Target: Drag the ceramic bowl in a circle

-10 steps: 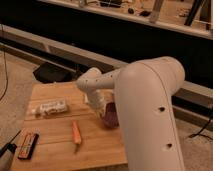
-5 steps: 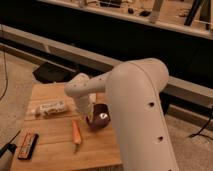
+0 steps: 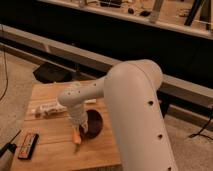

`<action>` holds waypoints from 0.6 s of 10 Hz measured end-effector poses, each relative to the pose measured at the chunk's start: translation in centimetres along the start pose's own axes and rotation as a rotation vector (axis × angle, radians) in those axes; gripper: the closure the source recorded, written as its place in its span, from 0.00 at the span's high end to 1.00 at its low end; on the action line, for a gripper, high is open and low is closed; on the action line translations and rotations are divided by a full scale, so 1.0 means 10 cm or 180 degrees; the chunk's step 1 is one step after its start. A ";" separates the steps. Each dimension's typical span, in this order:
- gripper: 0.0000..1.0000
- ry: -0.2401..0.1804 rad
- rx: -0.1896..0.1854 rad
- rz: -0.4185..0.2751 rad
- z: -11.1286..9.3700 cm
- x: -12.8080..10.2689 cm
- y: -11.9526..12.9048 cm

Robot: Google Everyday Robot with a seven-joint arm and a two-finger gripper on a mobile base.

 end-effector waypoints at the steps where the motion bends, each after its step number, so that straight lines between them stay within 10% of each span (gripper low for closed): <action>1: 0.18 0.0056 0.0010 -0.0030 0.03 0.11 0.01; 6: 0.18 0.0296 0.0092 0.0038 0.06 0.62 -0.22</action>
